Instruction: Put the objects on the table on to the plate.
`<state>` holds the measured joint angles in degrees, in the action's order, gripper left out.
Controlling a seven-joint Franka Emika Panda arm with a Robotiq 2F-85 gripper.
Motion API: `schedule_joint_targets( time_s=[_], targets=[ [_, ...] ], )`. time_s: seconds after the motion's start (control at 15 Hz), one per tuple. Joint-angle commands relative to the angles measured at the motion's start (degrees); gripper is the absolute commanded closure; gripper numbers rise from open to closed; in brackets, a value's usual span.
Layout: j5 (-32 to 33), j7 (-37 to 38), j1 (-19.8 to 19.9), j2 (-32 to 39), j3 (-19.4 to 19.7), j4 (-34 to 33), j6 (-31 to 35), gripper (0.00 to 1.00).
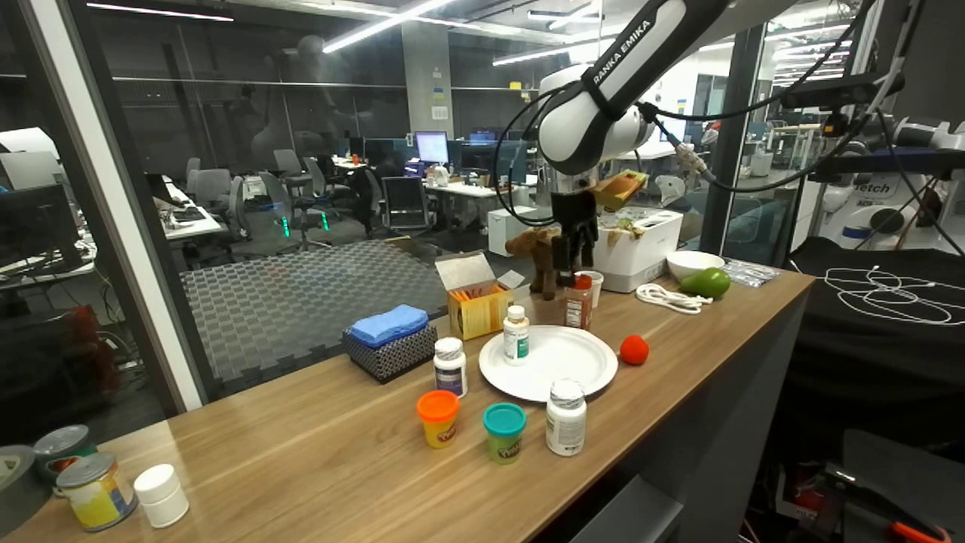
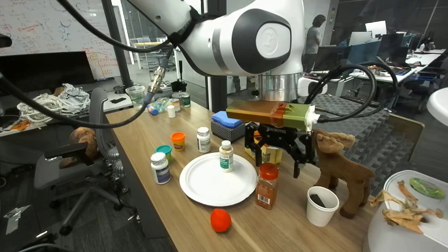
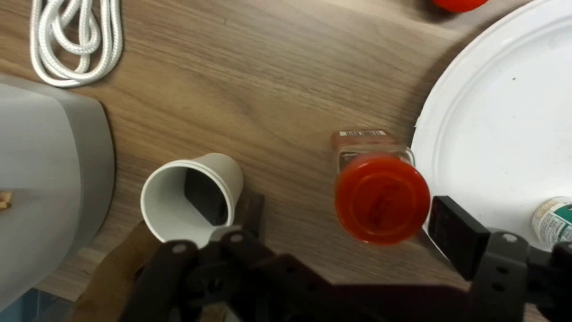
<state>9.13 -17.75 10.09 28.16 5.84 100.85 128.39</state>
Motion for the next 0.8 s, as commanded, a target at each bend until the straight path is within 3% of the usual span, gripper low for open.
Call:
schedule_joint_targets(
  time_s=[0.0,0.33,0.73],
  targets=[
    [-0.72,-1.65,1.02,0.22,-0.63,-0.97,-1.83,0.37],
    [-1.76,-1.82,1.37,-0.20,-1.06,-0.47,-1.86,0.75],
    [-0.75,1.52,0.25,-3.80,-0.12,-0.46,-3.69,0.75]
  ],
)
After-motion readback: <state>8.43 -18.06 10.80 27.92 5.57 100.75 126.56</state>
